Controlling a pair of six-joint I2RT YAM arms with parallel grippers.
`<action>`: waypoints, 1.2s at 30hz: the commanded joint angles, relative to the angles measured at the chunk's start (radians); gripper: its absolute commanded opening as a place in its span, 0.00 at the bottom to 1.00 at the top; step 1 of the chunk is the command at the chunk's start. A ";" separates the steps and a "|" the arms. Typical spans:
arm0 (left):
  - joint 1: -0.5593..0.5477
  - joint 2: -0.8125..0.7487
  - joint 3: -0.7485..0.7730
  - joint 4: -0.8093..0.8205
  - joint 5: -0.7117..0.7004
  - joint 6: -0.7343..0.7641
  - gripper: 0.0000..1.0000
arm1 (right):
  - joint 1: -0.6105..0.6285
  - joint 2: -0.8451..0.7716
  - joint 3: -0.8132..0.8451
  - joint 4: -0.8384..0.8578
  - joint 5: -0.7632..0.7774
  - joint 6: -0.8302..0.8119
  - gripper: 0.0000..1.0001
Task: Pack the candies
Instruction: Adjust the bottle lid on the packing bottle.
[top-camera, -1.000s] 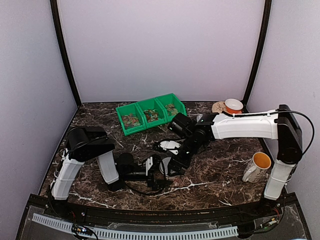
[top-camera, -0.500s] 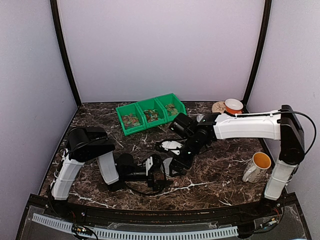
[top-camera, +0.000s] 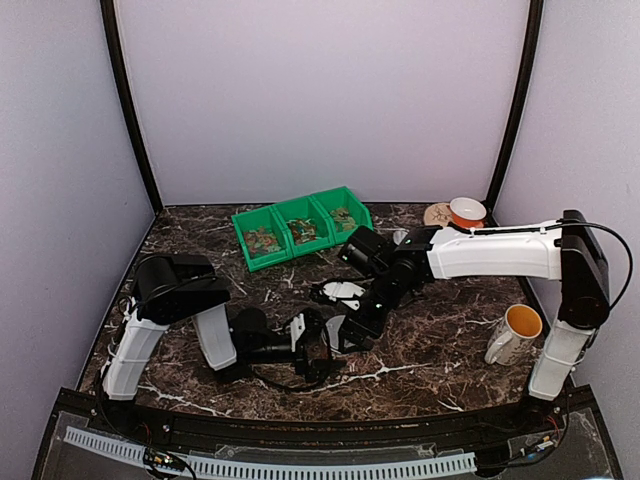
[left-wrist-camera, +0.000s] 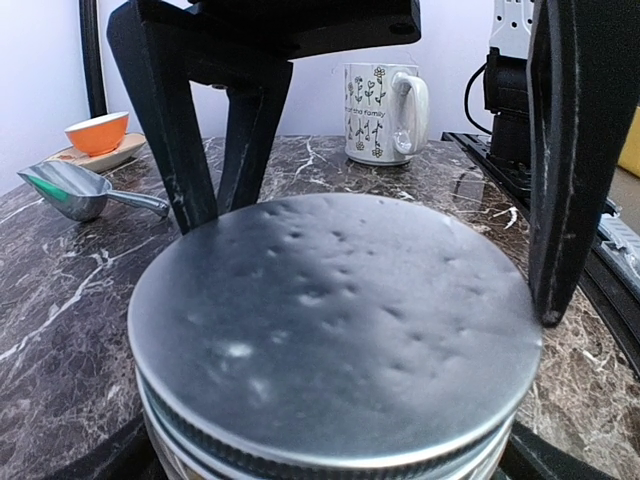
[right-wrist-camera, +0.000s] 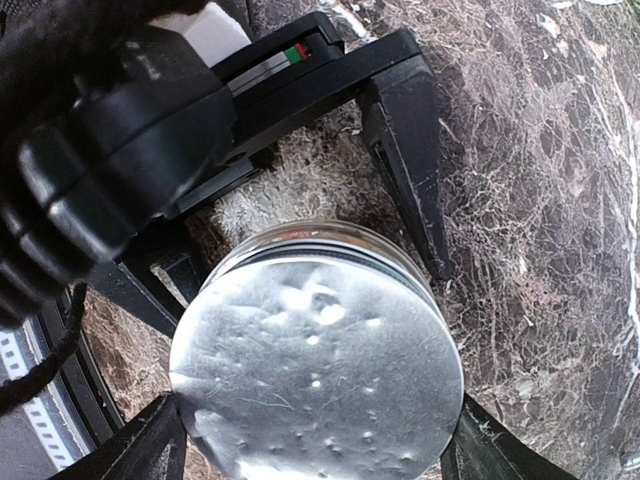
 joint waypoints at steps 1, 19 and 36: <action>0.001 0.108 -0.094 -0.175 -0.060 0.095 0.99 | 0.006 0.000 0.013 0.027 -0.004 0.004 0.83; 0.001 0.106 -0.147 -0.086 -0.069 0.061 0.95 | 0.027 0.037 0.048 0.023 0.052 0.024 0.83; 0.001 0.117 -0.113 -0.119 -0.054 0.090 0.97 | 0.018 0.056 0.054 0.023 0.063 0.019 0.83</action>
